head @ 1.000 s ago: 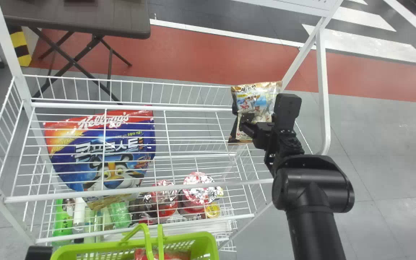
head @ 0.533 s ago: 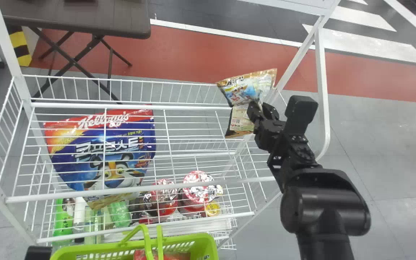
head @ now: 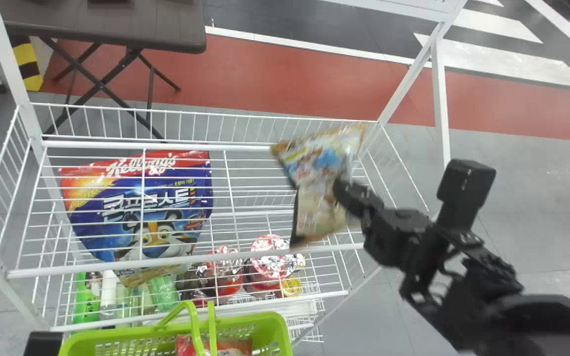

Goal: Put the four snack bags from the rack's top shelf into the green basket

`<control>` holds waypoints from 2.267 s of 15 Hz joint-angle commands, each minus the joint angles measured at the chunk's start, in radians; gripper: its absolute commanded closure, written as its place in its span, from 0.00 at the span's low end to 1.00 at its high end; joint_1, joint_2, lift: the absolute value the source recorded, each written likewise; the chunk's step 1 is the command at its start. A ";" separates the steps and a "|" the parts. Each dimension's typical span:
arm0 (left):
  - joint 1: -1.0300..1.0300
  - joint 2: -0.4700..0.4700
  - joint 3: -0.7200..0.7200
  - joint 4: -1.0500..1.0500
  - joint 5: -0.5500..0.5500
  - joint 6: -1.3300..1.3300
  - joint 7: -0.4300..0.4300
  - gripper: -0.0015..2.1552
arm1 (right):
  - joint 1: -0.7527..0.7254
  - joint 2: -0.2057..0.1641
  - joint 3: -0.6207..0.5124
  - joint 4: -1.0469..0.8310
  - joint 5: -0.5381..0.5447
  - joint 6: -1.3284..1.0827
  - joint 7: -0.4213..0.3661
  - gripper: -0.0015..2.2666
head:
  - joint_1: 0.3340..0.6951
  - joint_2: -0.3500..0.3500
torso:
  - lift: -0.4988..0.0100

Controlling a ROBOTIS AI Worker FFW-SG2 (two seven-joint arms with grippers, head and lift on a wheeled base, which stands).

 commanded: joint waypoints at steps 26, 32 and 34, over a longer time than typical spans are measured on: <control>0.015 -0.008 -0.004 -0.003 0.011 -0.012 0.003 0.97 | 0.254 0.025 0.026 0.119 -0.071 0.216 0.161 0.02 | 1.00 0.00 | 0.98; 0.012 -0.009 -0.001 -0.003 0.011 -0.012 0.003 0.97 | 0.274 0.025 0.080 0.115 -0.005 -0.030 0.119 0.03 | 1.00 0.00 | 0.98; 0.013 -0.011 -0.001 -0.003 0.011 -0.012 0.003 0.97 | 0.275 0.028 0.089 0.104 0.008 -0.106 0.116 0.03 | 1.00 0.00 | 0.98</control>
